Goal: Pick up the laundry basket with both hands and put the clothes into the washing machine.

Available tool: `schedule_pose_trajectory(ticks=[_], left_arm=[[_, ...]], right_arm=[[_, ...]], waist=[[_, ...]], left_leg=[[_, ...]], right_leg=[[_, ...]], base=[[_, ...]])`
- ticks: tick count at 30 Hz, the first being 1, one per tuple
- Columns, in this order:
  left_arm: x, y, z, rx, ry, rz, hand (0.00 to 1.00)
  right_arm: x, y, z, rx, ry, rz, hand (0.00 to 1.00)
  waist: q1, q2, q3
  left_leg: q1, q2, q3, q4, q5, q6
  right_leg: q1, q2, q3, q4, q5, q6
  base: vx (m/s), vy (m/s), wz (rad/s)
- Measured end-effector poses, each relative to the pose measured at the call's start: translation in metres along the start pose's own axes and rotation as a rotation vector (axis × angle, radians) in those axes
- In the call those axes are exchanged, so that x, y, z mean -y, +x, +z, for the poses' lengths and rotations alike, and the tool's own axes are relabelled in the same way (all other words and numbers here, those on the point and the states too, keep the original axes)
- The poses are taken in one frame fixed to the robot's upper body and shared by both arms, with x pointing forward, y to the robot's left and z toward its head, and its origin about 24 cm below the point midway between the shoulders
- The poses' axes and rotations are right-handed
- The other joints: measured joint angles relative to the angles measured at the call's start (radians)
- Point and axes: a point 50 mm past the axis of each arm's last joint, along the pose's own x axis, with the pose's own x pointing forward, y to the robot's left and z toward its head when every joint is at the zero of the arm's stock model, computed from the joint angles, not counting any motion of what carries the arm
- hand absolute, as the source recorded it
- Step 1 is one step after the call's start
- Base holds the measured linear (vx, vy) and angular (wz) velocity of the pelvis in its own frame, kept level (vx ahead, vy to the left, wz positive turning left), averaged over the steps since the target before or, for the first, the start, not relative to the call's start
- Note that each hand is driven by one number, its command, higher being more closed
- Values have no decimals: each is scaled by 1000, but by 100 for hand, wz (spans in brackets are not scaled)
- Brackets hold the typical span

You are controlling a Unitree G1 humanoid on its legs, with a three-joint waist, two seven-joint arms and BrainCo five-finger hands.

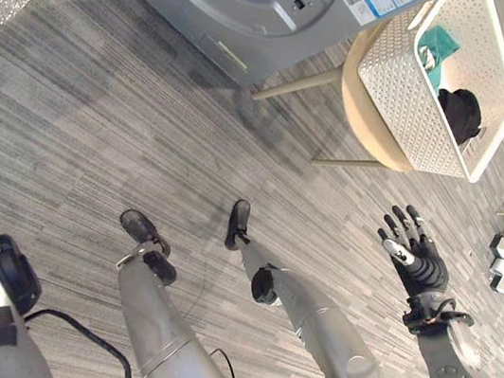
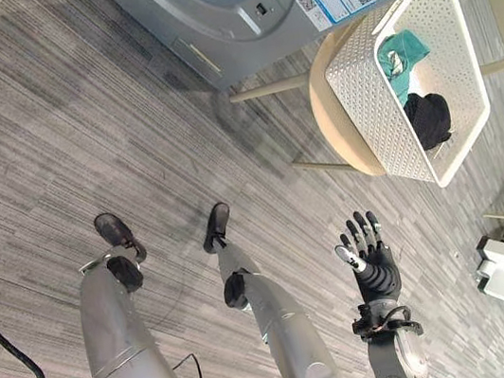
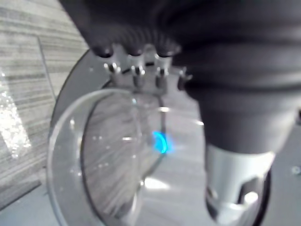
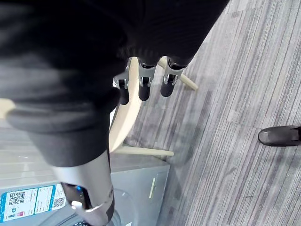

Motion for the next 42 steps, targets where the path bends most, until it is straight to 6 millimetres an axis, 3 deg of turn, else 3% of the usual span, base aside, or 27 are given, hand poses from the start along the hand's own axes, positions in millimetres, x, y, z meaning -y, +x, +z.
schedule_pose_trajectory(ticks=[4,10,12,13,15,16,18,19,22,26,28,31,34,36,42], left_arm=[[-13,-11,-23,-25,-20,-1,0],[-28,-63,-81,-102,-1,-44,0],[-41,-99,-112,-173,2,-42,0],[-44,-110,-119,-187,-2,-37,0],[-63,-154,-145,-261,14,-3,0],[-70,-166,-151,-285,25,11,0],[-97,-218,-171,-389,59,71,0],[-102,-231,-175,-416,72,82,0],[-118,-295,-189,-552,105,117,0],[-101,-347,-199,-691,67,59,0],[-93,-367,-203,-756,57,15,0],[-77,-394,-209,-848,-2,-26,0],[-66,-425,-219,-982,-24,-53,0],[-60,-433,-221,-1020,-36,-78,0],[-10,-473,-229,-1193,-136,-324,0]], right_arm=[[0,0,0,-5,-1,2,0],[2,1,-4,-26,-9,-1,0],[4,2,-4,-29,-12,-9,0],[6,2,-5,-31,-14,-16,0],[20,1,-9,-52,-37,-71,0],[25,0,-10,-58,-43,-90,0],[45,-1,-14,-79,-72,-174,0],[51,-1,-15,-89,-89,-194,0],[68,-1,-21,-138,-156,-246,0],[69,7,-24,-137,-169,-257,0],[68,12,-20,-108,-160,-271,0],[70,18,-12,-70,-185,-312,0],[71,28,-1,-23,-235,-349,0],[71,33,6,1,-265,-358,0],[58,69,41,137,-349,-342,0]], waist=[[0,4,3],[17,38,25],[18,63,27],[19,70,25],[23,106,-3],[24,118,-19],[34,166,-89],[38,178,-110],[40,241,-198],[30,266,-240],[13,257,-256],[12,243,-285],[10,248,-335],[9,249,-337],[-14,252,-342]], left_leg=[[66,-1,18,-14,-5,-7],[238,-49,58,-94,-10,-20],[339,-86,71,-134,4,-28],[368,-95,75,-143,6,-31],[475,-133,94,-186,6,-33],[497,-144,98,-198,7,-34],[597,-191,117,-258,13,-42],[624,-206,118,-277,13,-43],[755,-268,122,-377,30,-50],[863,-311,112,-475,69,-55],[906,-330,111,-535,93,-59],[982,-349,122,-625,131,-66],[1027,-354,142,-670,143,-72],[1038,-354,141,-675,145,-74],[1095,-372,127,-738,181,-76]], right_leg=[[31,-9,15,29,-17,-8],[110,-61,24,115,-89,-9],[167,-101,21,175,-141,-3],[184,-111,21,193,-156,-2],[250,-153,19,242,-212,10],[263,-162,19,250,-223,13],[324,-196,30,259,-250,28],[341,-205,34,255,-256,32],[432,-230,44,228,-274,47],[530,-238,29,185,-273,48],[557,-241,23,167,-273,47],[597,-241,30,145,-273,47],[624,-229,48,115,-263,46],[638,-225,49,100,-257,45],[669,-226,54,95,-255,48]], base=[[45,7,2],[56,2,24],[110,9,48],[126,7,47],[112,2,45],[143,-5,34],[164,-5,22],[144,9,17],[133,-8,15],[84,-57,13],[22,-75,11],[22,-77,-3],[12,-46,-17],[19,-15,-5],[-4,-5,-1]])
